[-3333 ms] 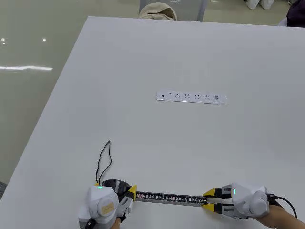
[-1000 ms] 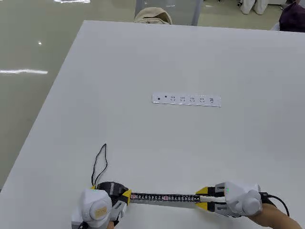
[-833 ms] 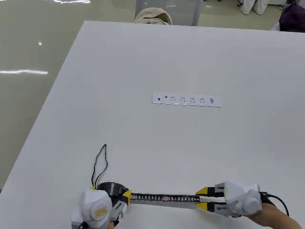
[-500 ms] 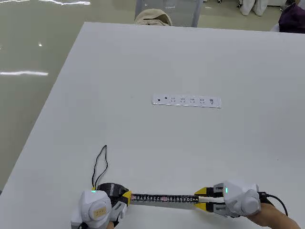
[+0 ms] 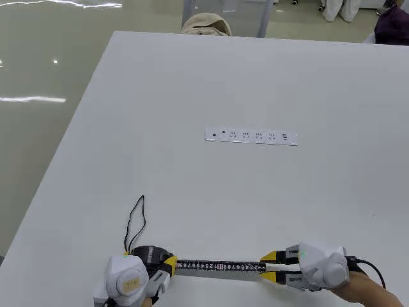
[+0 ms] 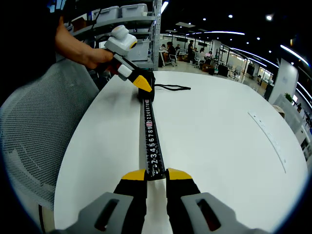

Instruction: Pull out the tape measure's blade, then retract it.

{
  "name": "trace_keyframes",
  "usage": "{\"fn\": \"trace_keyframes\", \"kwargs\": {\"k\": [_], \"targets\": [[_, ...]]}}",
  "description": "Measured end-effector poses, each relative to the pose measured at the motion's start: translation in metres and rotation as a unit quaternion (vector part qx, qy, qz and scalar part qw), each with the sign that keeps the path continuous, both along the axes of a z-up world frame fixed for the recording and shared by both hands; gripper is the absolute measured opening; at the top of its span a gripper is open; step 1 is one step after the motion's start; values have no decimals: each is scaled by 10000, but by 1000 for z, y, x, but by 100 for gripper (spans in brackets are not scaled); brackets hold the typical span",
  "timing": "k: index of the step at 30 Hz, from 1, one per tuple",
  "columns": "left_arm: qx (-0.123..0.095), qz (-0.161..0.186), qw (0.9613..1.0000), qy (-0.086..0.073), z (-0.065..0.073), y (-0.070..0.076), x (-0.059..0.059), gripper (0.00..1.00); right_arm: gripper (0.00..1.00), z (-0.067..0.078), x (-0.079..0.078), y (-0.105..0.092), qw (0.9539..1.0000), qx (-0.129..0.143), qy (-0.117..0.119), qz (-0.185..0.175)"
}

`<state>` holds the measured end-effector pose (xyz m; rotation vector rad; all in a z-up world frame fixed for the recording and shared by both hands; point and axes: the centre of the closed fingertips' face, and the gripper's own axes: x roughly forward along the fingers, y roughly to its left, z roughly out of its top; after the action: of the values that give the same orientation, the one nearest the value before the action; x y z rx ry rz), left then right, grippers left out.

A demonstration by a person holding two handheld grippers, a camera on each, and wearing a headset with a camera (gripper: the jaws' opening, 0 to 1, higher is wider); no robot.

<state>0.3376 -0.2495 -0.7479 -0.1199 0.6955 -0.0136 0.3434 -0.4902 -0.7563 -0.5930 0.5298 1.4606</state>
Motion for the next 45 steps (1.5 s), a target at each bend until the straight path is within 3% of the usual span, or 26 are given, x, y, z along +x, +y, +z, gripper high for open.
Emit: {"fn": "trace_keyframes", "kwargs": {"k": [24,45], "targets": [[-162,37,9999,3,0,1,0,61,13,7,0,12,9999,85,-19,64],[-155,-1,9999,-31,0,1,0,61,13,9,-1,18,9999,87,5,120]]}}
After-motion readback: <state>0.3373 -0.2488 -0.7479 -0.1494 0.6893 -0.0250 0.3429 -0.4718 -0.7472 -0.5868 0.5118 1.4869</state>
